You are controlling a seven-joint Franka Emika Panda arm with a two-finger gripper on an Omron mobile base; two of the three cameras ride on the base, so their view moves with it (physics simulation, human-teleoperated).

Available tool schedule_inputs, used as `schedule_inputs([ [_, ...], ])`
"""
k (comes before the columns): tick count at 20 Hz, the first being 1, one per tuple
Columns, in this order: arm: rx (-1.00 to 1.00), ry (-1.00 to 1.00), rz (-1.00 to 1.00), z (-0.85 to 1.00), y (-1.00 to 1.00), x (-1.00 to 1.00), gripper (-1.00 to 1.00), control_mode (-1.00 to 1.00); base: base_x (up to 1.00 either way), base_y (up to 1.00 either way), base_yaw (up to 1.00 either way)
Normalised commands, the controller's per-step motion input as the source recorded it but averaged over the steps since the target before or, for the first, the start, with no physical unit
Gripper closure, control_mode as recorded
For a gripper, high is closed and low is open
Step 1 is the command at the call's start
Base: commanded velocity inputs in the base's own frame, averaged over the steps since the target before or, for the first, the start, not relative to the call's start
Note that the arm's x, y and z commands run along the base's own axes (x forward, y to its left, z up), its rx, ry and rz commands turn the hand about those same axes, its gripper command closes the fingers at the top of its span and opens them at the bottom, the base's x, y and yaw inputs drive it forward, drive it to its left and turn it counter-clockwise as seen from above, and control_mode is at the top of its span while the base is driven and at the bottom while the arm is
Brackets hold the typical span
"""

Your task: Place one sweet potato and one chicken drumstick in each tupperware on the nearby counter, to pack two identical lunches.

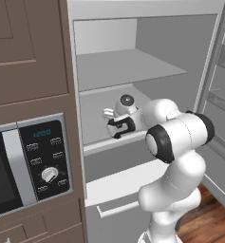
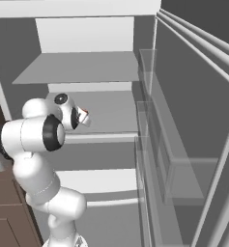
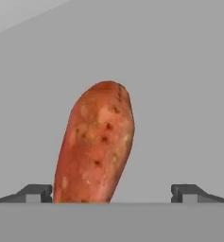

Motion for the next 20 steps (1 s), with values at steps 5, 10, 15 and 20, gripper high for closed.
schedule_inputs([
  [5,0.00,0.03,-0.04,-0.22,0.00,0.50,-1.00,-1.00,0.00,0.00,0.00],
  [10,0.00,0.00,-0.04,-0.62,0.00,0.44,-1.00,-1.00,0.00,0.00,0.00],
  [15,0.00,0.04,-0.07,-0.99,0.00,0.20,1.00,-1.00,0.00,0.00,0.00],
  [20,0.00,0.10,-0.13,-0.79,-0.31,-0.66,1.00,-1.00,0.00,0.00,0.00],
])
